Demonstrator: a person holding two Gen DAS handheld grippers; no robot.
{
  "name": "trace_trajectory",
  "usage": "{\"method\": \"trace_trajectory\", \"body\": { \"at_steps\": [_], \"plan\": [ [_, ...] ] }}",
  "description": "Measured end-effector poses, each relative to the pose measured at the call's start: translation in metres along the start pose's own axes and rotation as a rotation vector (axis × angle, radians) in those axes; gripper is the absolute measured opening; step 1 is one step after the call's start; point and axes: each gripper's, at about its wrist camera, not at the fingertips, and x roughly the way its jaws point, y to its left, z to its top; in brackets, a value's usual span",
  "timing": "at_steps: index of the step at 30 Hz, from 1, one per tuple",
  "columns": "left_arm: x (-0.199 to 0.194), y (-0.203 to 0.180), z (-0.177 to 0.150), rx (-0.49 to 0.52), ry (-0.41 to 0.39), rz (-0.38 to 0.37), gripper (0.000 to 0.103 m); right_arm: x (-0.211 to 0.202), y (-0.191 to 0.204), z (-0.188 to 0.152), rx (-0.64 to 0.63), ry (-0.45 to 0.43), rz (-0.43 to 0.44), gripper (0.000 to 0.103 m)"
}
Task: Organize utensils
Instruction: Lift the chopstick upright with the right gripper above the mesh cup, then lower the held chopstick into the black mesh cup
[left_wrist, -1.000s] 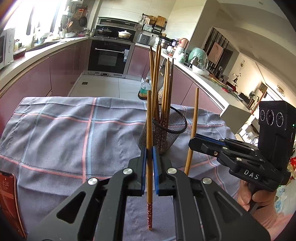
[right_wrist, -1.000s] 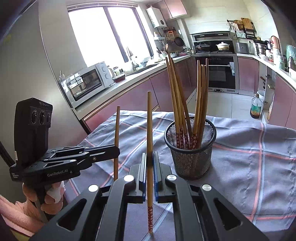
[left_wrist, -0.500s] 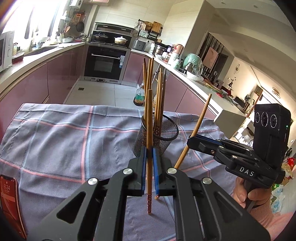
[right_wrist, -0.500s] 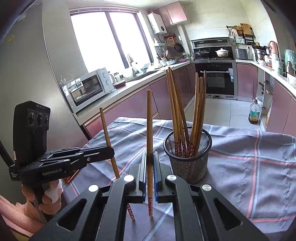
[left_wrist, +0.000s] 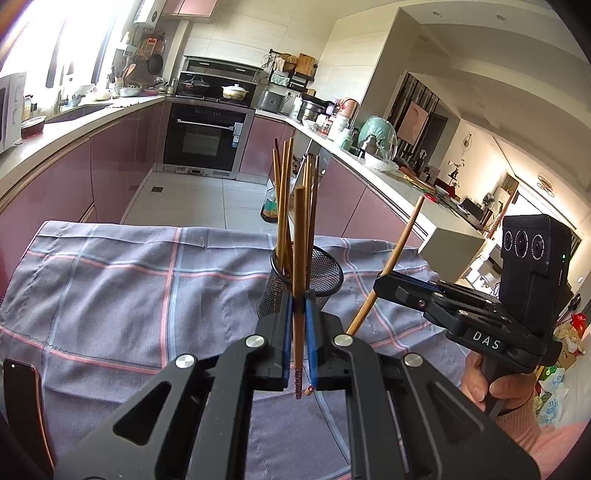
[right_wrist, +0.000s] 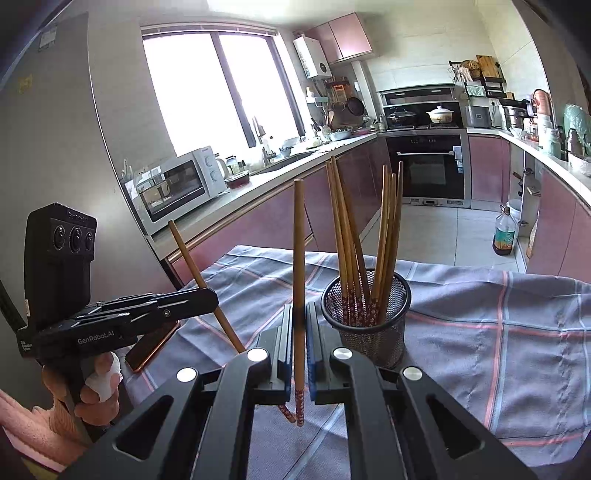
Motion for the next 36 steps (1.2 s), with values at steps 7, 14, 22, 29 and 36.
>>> {"method": "trace_trajectory", "body": {
  "at_steps": [7, 14, 22, 29, 36],
  "plan": [
    [0.001, -0.004, 0.004, 0.013, -0.005, 0.002, 0.007, -0.006, 0.001, 0.003, -0.006, -0.015, -0.004, 0.005],
    [0.002, -0.004, 0.008, 0.021, -0.015, -0.001, 0.007, -0.013, 0.001, 0.008, -0.014, -0.033, -0.013, 0.005],
    [-0.001, -0.008, 0.012, 0.037, -0.028, -0.008, 0.007, -0.018, -0.001, 0.013, -0.016, -0.05, -0.018, 0.005],
    [-0.004, -0.009, 0.018, 0.052, -0.046, -0.019, 0.007, -0.022, -0.001, 0.018, -0.028, -0.065, -0.024, 0.005],
    [-0.008, -0.011, 0.025, 0.066, -0.07, -0.027, 0.007, -0.027, 0.0, 0.024, -0.039, -0.082, -0.028, 0.005]
  ]
}}
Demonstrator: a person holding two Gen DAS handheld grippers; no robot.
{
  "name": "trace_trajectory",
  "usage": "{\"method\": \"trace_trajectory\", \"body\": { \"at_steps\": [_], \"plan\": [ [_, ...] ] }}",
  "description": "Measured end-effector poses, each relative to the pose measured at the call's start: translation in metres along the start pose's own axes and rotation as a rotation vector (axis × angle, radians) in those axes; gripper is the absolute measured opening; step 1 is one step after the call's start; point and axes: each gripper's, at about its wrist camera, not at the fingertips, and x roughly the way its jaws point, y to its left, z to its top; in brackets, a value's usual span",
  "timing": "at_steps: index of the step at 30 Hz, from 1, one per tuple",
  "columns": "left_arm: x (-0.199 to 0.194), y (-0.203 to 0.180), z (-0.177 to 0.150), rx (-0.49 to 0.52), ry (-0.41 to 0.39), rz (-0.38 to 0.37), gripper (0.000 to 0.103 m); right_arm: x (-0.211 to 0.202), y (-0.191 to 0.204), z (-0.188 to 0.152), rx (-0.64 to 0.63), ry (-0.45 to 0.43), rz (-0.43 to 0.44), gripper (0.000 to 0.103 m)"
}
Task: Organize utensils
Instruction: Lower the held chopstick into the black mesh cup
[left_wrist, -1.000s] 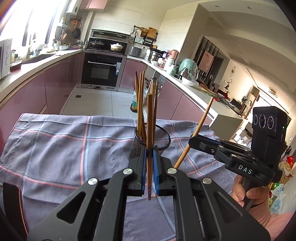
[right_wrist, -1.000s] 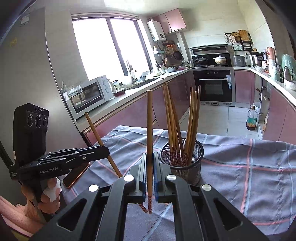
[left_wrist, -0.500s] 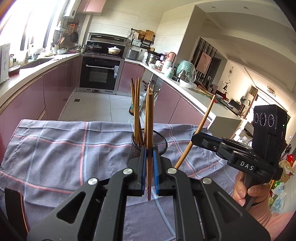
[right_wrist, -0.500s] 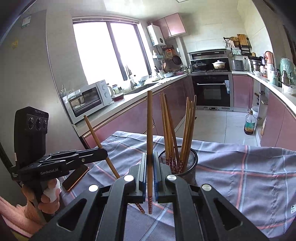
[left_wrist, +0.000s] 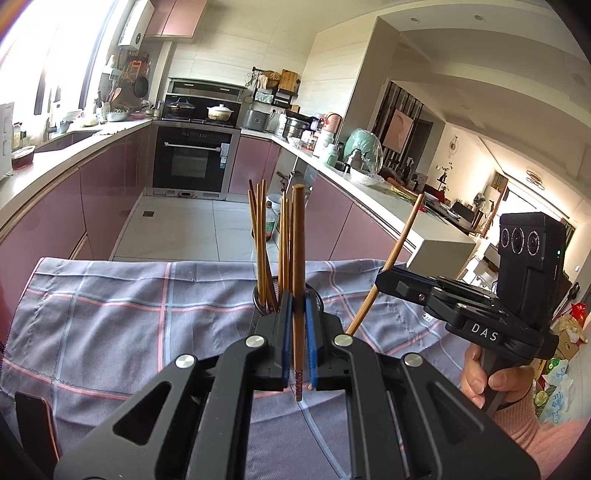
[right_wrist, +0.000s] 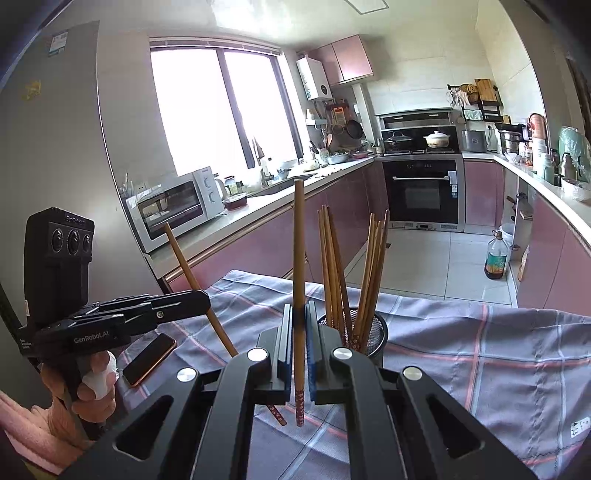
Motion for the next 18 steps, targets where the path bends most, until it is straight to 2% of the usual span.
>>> {"method": "trace_trajectory", "body": {
  "at_steps": [18],
  "plan": [
    [-0.019, -0.007, 0.035, 0.023, -0.103, -0.004, 0.007, -0.008, -0.001, 0.027, -0.023, -0.075, -0.015, 0.005]
  ]
}}
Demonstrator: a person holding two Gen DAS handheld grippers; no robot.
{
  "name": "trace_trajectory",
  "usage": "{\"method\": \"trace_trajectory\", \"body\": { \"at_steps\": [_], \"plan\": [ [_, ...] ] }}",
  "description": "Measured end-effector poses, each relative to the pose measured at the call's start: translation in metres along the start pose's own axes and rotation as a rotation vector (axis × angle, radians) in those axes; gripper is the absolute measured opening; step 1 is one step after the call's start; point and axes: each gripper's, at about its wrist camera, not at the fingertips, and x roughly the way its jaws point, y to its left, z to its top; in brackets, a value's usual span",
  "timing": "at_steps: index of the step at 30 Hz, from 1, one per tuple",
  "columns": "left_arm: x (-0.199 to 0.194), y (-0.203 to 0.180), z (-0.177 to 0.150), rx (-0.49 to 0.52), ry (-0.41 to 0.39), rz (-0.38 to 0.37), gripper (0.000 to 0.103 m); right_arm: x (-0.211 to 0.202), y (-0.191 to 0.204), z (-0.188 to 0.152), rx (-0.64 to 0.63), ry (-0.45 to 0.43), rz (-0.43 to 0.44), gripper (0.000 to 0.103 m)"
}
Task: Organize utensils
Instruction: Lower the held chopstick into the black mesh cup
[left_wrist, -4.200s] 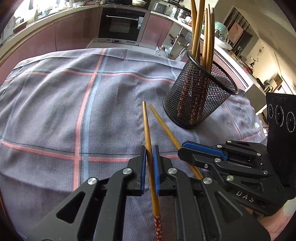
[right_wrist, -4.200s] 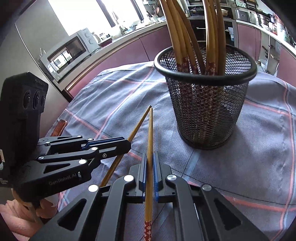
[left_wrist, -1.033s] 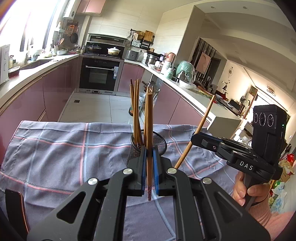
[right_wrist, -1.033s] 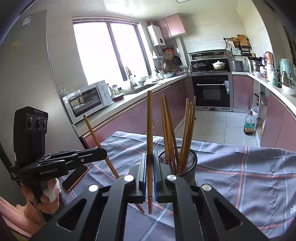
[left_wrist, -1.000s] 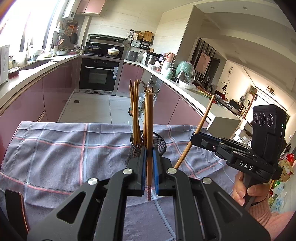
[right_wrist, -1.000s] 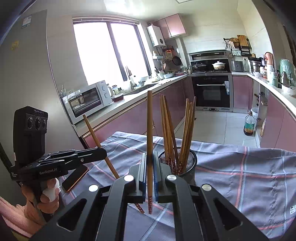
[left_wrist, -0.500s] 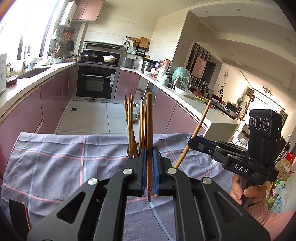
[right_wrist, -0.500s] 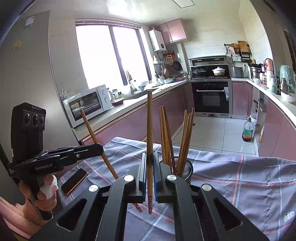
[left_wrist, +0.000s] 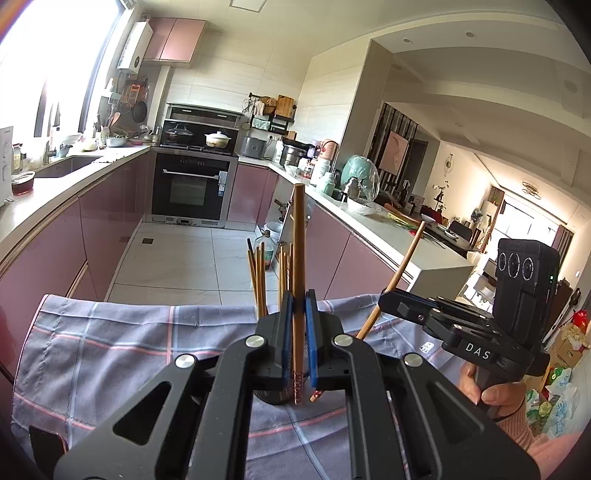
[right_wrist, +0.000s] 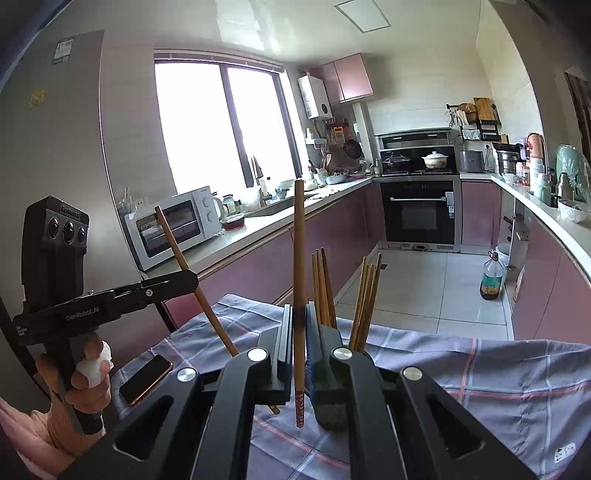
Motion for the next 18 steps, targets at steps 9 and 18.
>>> {"method": "trace_trajectory", "body": {
  "at_steps": [9, 18],
  "plan": [
    [0.013, -0.005, 0.013, 0.008, -0.032, 0.014, 0.007, 0.0, -0.004, 0.011, -0.001, -0.03, -0.016, 0.005],
    [0.016, -0.01, 0.01, 0.01, -0.037, 0.029, 0.007, 0.005, -0.011, 0.018, 0.01, -0.038, -0.034, 0.005]
  ]
}}
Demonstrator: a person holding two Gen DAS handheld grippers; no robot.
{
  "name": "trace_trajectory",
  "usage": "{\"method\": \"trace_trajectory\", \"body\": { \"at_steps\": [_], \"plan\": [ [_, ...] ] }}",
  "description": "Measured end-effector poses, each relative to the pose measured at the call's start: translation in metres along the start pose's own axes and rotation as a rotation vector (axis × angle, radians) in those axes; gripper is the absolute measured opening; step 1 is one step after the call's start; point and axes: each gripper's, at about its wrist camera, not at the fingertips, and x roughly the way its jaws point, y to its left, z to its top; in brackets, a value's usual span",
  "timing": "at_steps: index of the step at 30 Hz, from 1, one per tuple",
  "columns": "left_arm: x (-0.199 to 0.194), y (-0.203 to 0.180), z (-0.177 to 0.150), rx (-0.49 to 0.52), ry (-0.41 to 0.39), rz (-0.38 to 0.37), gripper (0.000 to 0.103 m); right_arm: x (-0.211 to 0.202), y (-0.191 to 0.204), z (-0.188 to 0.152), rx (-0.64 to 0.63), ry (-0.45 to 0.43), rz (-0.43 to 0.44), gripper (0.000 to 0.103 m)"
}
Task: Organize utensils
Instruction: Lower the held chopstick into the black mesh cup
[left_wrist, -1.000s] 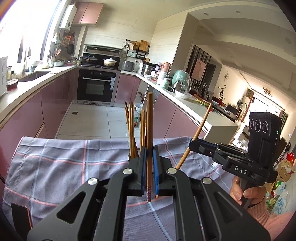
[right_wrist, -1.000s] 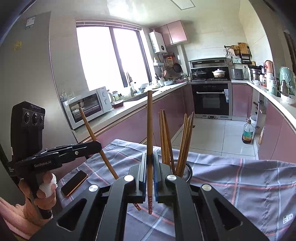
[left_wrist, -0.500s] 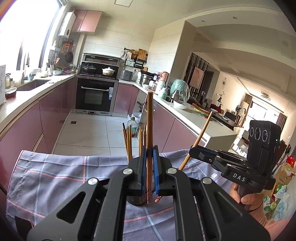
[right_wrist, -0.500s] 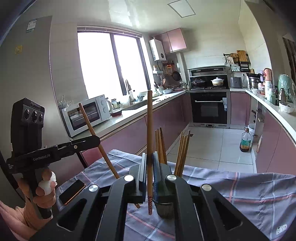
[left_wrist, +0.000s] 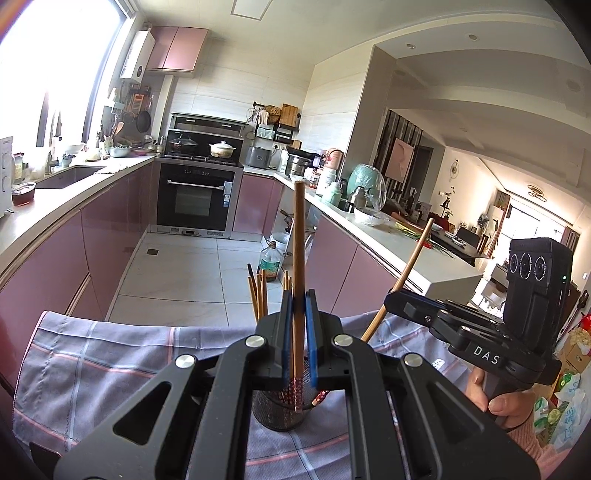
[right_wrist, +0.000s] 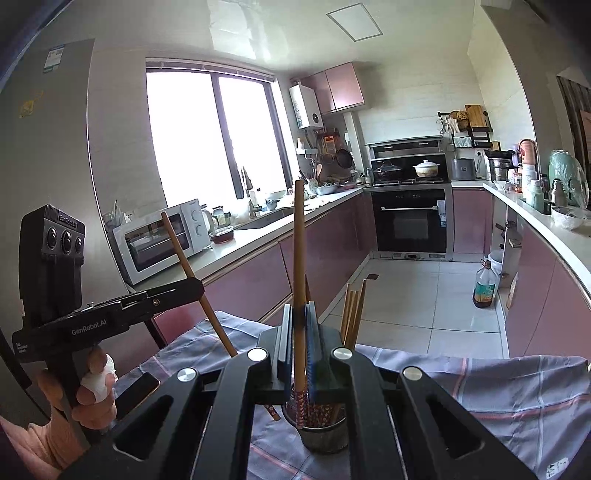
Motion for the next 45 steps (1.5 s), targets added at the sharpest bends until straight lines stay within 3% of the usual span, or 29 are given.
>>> {"method": "trace_trajectory", "body": {
  "at_steps": [45],
  "plan": [
    [0.052, -0.002, -0.004, -0.013, 0.177, 0.055, 0.007, 0.056, -0.017, -0.013, 0.024, 0.117, -0.058, 0.005]
  ]
}}
